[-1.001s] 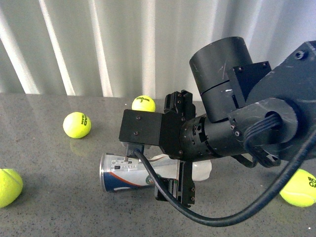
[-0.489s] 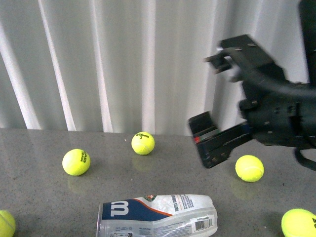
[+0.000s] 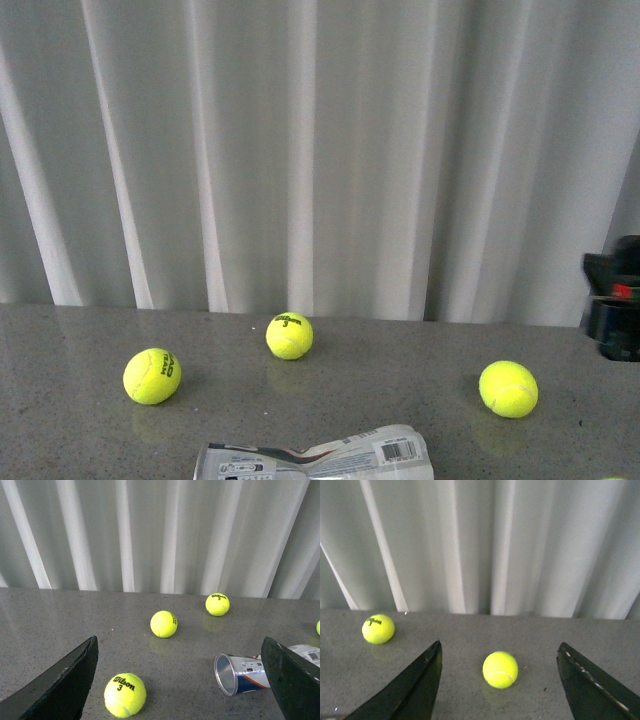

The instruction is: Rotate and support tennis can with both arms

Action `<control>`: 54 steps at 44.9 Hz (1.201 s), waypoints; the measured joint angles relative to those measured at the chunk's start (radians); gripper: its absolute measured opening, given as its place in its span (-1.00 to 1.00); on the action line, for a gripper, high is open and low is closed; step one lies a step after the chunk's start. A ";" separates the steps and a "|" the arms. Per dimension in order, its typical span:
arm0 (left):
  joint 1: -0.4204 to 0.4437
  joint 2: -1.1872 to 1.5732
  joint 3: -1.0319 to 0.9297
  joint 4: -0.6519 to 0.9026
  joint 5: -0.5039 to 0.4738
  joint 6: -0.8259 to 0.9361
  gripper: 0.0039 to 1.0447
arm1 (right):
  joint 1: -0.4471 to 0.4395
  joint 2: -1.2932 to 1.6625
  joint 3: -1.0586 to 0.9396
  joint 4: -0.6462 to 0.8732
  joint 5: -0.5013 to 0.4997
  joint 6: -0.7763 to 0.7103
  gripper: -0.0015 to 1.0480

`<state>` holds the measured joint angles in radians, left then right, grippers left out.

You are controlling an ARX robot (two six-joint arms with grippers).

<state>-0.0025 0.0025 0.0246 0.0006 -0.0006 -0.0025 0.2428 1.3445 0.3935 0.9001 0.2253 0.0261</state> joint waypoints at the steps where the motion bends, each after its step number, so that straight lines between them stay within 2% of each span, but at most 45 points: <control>1: 0.000 0.000 0.000 0.000 0.000 0.000 0.88 | -0.008 -0.016 -0.018 0.020 -0.005 -0.004 0.24; 9: 0.000 0.000 0.000 0.000 0.000 0.000 0.88 | -0.079 -0.167 -0.158 0.029 -0.067 -0.022 -0.50; 16: 0.000 0.000 0.000 0.000 0.000 0.000 0.88 | -0.109 -0.256 -0.219 0.000 -0.099 -0.023 -0.93; 25: 0.000 0.000 0.000 0.000 0.000 0.000 0.88 | -0.156 -0.428 -0.302 -0.092 -0.142 -0.026 -0.93; 29: 0.000 0.000 0.000 0.000 0.000 0.000 0.88 | -0.203 -0.439 -0.335 -0.051 -0.213 -0.026 -0.93; 33: 0.000 -0.001 0.000 0.000 0.000 0.000 0.88 | -0.234 -0.475 -0.362 -0.080 -0.219 -0.026 -0.93; 43: 0.000 -0.001 0.000 0.000 0.000 0.000 0.88 | -0.240 -0.608 -0.380 -0.190 -0.224 -0.026 -0.93; 54: 0.000 -0.001 0.000 0.000 0.000 0.000 0.88 | -0.240 -0.811 -0.389 -0.375 -0.224 -0.026 -0.93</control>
<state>-0.0025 0.0017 0.0246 0.0006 -0.0006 -0.0021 0.0025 0.5331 0.0044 0.5251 0.0017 0.0006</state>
